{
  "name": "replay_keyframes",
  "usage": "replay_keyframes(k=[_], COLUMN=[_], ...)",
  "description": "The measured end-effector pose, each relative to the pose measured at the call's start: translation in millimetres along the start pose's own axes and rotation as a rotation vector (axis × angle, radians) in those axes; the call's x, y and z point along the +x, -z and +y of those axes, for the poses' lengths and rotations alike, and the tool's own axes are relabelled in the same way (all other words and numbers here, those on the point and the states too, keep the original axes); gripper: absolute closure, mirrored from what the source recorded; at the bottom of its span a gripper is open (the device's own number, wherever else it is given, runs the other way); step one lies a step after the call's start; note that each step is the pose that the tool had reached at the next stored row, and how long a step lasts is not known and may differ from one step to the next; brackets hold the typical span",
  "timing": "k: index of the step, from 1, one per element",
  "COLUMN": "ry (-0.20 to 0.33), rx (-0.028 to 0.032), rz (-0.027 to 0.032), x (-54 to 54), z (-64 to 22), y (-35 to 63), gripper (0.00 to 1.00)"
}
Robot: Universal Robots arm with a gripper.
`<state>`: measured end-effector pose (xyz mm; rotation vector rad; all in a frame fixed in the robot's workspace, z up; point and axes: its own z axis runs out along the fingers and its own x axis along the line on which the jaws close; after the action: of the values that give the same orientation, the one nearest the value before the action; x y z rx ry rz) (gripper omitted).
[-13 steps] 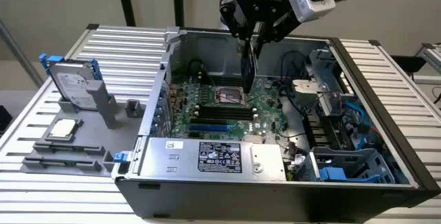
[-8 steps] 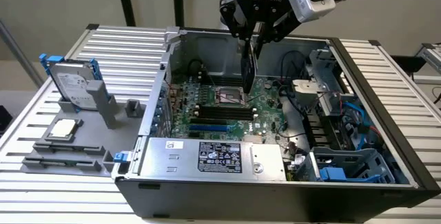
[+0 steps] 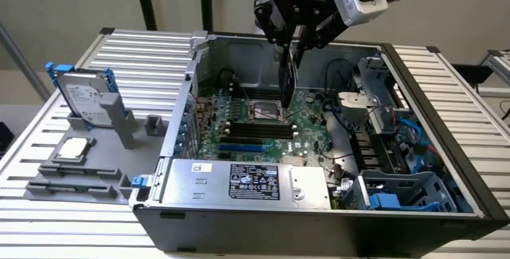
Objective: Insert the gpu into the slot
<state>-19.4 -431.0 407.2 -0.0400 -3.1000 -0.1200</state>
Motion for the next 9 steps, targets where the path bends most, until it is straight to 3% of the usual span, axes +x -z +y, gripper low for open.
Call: replay_keyframes(k=[3, 9], ry=[0.018, 0.126], rx=[0.0007, 0.0050], rz=[0.0013, 0.0097], x=[0.1, 0.0], z=[0.0, -0.1], y=[-0.1, -1.0], gripper=[0.74, 0.74])
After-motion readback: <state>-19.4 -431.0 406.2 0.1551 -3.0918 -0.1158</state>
